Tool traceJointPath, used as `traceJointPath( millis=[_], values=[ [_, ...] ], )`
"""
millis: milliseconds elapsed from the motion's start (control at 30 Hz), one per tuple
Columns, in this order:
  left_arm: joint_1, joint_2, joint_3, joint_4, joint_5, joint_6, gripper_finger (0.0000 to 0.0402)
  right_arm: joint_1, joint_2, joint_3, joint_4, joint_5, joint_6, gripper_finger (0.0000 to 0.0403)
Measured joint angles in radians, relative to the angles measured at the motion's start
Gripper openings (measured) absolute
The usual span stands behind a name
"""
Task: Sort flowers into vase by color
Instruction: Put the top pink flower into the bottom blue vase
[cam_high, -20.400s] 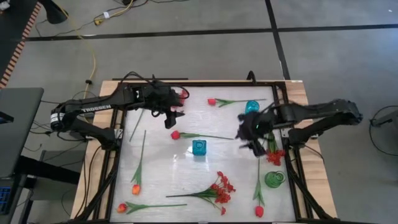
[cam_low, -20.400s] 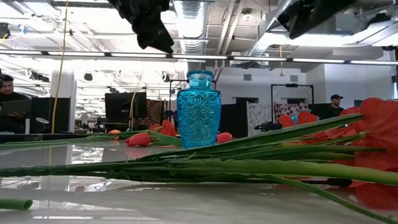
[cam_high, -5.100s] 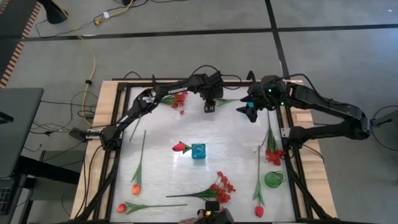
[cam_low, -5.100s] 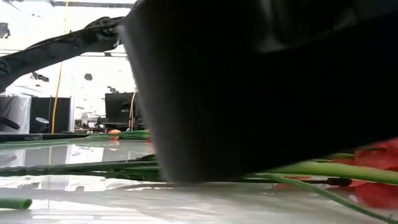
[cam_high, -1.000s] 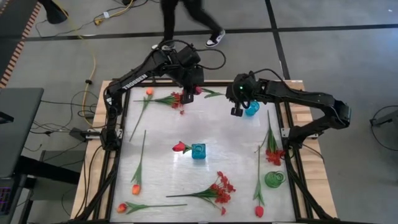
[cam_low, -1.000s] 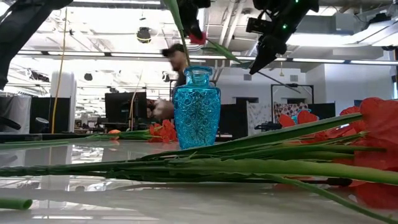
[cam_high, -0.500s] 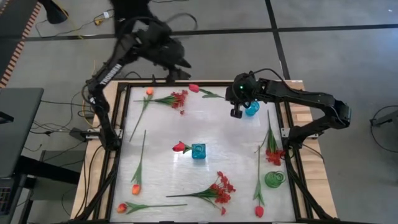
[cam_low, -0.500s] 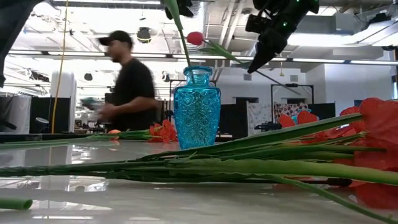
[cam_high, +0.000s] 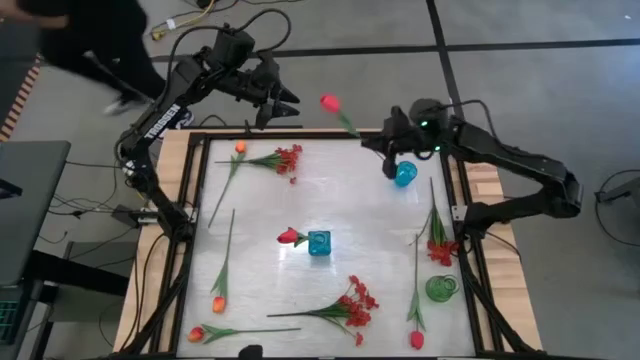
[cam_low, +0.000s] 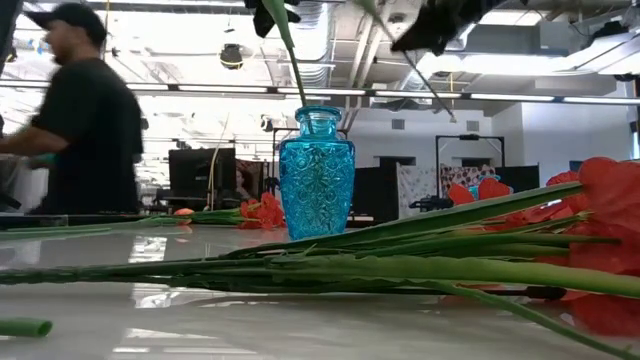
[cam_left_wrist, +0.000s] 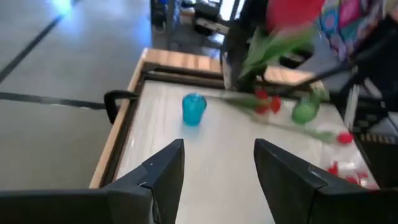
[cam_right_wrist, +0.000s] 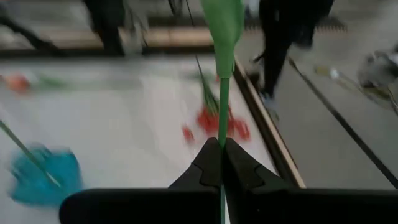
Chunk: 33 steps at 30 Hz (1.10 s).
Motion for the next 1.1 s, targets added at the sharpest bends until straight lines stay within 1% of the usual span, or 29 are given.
traceJointPath(
  millis=[133, 233, 300, 400, 467, 567, 633, 767, 833, 933, 1100],
  values=[
    [-0.026, -0.101, -0.192, 0.275, -0.012, -0.132, 0.0172, -0.020, -0.034, 0.000, 0.111, -0.164, 0.072, 0.0027],
    [-0.074, -0.165, -0.350, 0.550, -0.020, -0.269, 0.0169, -0.008, -0.040, 0.000, 0.208, -0.283, 0.117, 0.0027],
    [-0.128, -0.195, -0.459, 0.757, -0.050, -0.362, 0.0169, 0.009, -0.037, 0.000, 0.265, -0.346, 0.143, 0.0026],
    [-0.226, -0.214, -0.596, 1.042, -0.108, -0.466, 0.0169, 0.042, -0.025, 0.000, 0.334, -0.387, 0.174, 0.0027],
    [-0.286, -0.215, -0.656, 1.160, -0.155, -0.508, 0.0169, 0.063, -0.016, 0.000, 0.366, -0.390, 0.193, 0.0027],
    [-0.360, -0.215, -0.702, 1.219, -0.240, -0.523, 0.0169, 0.091, -0.011, 0.000, 0.411, -0.390, 0.246, 0.0027],
    [-0.397, -0.215, -0.711, 1.221, -0.274, -0.524, 0.0169, 0.104, -0.010, 0.000, 0.447, -0.386, 0.281, 0.0027],
    [-0.448, -0.215, -0.711, 1.241, -0.277, -0.509, 0.0169, 0.125, -0.010, 0.000, 0.524, -0.374, 0.358, 0.0027],
    [-0.459, -0.215, -0.711, 1.248, -0.270, -0.484, 0.0169, 0.146, -0.010, 0.000, 0.543, -0.324, 0.377, 0.0027],
    [-0.463, -0.215, -0.711, 1.249, -0.254, -0.457, 0.0169, 0.196, -0.010, 0.000, 0.539, -0.210, 0.380, 0.0027],
    [-0.459, -0.215, -0.711, 1.246, -0.223, -0.466, 0.0169, 0.290, 0.019, -0.002, 0.533, -0.044, 0.426, 0.0027]
  ],
)
